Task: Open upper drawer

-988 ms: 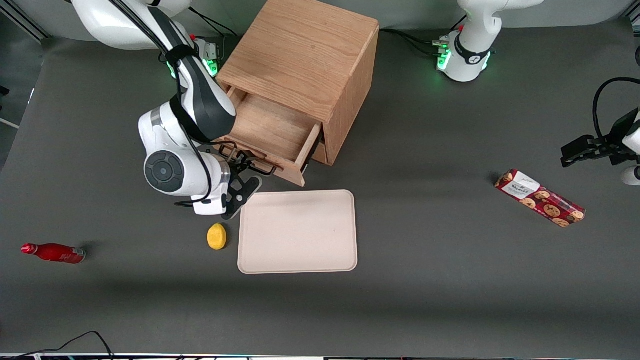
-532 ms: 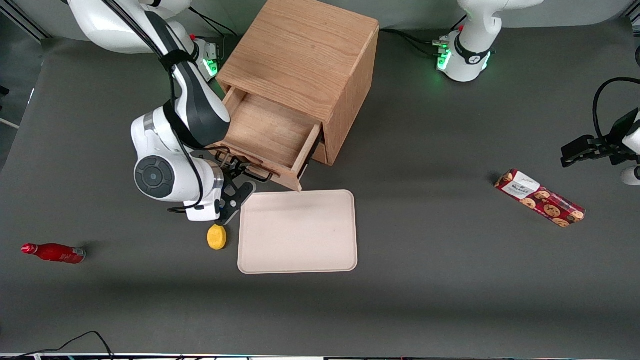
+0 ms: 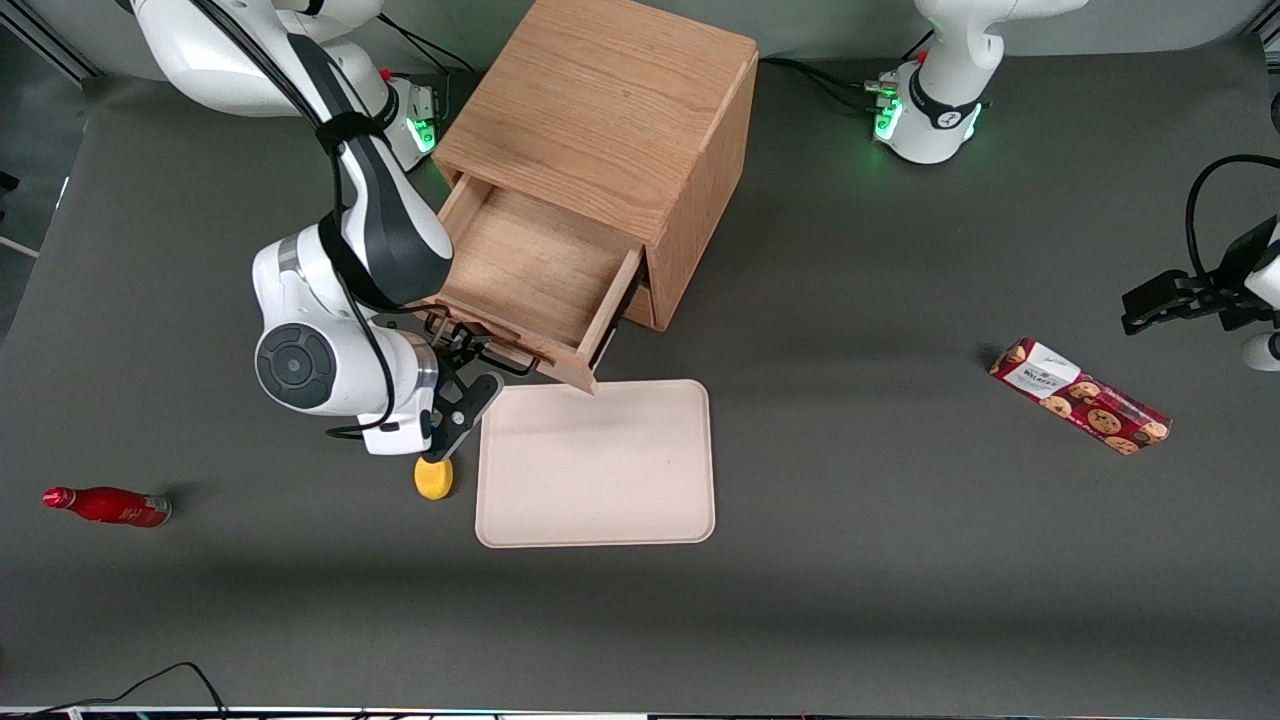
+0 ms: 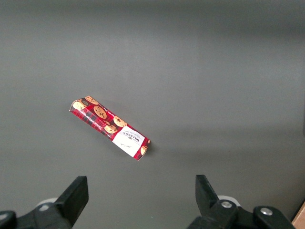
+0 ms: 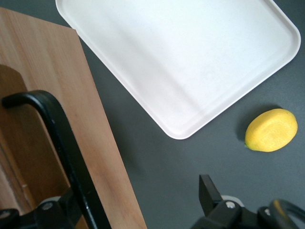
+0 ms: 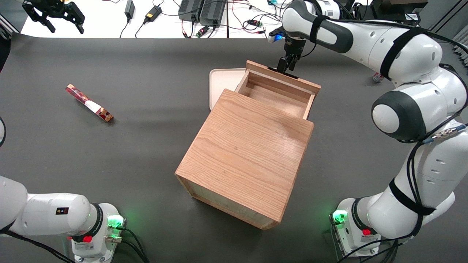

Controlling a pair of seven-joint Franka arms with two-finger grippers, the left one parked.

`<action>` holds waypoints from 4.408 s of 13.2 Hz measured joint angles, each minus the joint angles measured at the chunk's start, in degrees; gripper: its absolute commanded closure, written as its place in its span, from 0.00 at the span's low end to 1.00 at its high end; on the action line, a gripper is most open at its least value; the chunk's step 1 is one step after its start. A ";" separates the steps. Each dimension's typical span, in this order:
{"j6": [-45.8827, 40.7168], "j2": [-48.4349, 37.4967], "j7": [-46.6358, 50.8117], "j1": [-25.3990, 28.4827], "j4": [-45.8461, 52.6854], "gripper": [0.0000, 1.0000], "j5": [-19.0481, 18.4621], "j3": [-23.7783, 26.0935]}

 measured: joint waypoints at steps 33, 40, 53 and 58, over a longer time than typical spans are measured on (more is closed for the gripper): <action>-1.82 5.11 -7.23 0.04 8.10 0.00 0.25 -5.92; -9.37 3.28 -4.49 0.03 12.02 0.00 0.33 -6.05; -23.57 -13.06 -0.49 -0.25 14.57 0.00 0.26 -20.48; -23.63 -16.38 10.39 -0.27 13.97 0.00 -2.23 -24.30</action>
